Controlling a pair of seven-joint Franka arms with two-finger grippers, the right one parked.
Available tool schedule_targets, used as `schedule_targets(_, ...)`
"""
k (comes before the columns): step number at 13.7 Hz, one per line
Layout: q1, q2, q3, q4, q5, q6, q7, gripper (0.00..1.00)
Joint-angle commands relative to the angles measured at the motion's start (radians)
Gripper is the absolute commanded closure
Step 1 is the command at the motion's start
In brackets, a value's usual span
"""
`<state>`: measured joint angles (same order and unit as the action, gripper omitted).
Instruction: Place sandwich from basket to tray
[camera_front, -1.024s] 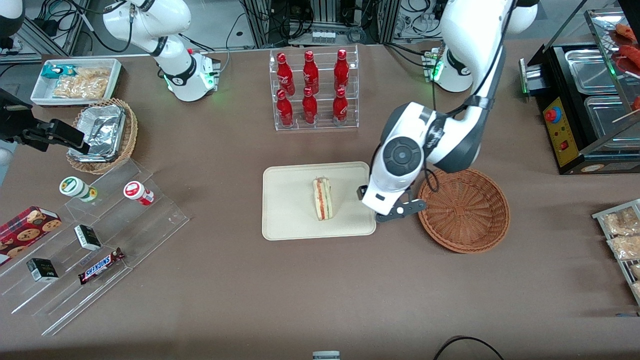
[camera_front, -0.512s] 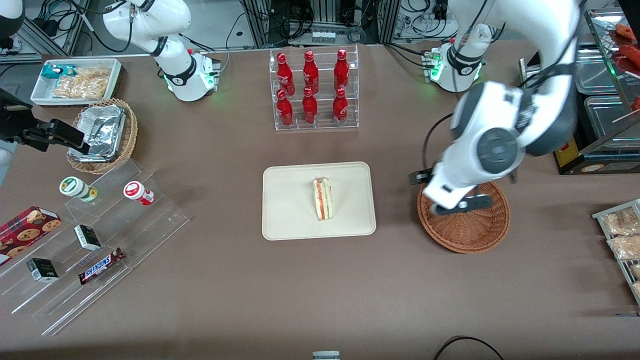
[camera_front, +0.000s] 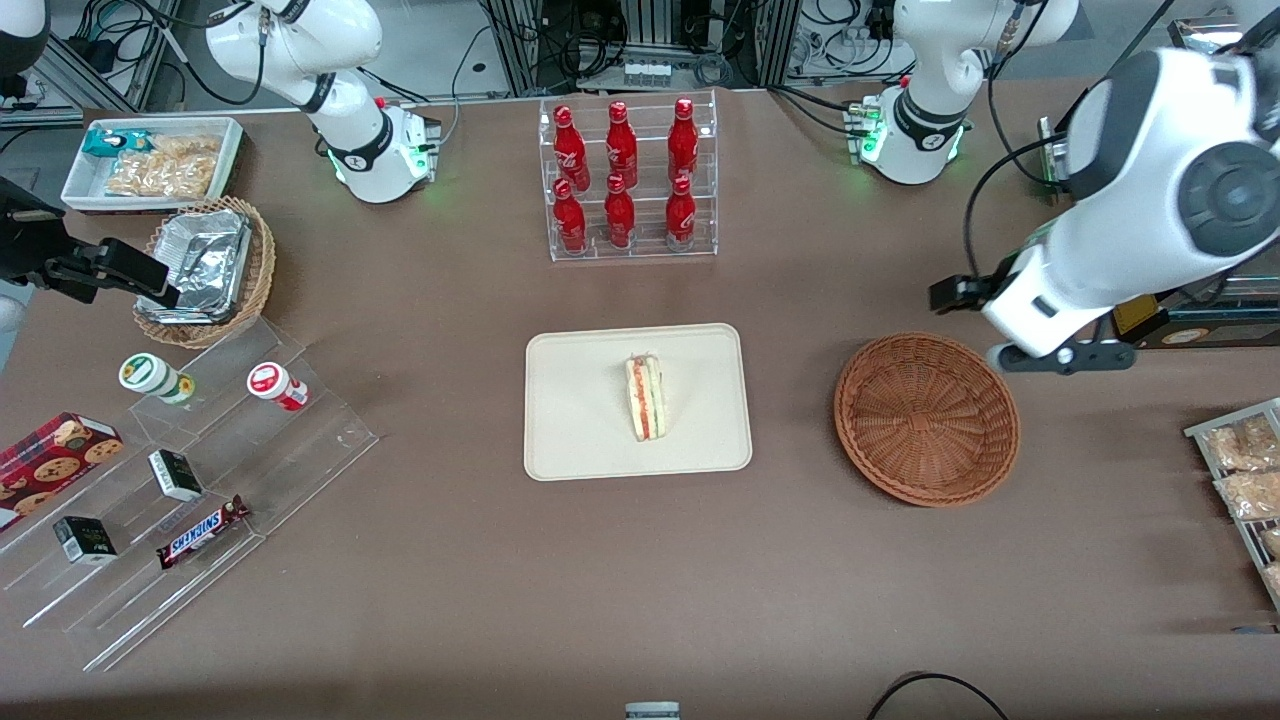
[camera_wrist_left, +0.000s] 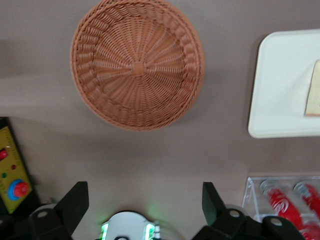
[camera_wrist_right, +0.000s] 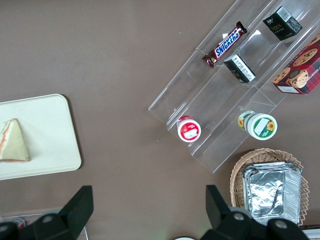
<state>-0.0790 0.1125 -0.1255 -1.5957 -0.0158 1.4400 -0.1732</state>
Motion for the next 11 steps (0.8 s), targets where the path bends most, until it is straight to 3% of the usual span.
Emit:
schedule_targets(1,0.079,-0.072,-0.022,-0.033,0.011,-0.029,0.107,0.0)
schedule_targets(11,0.102,-0.154,0.062,-0.021,0.056,-0.021,0.207,0.0)
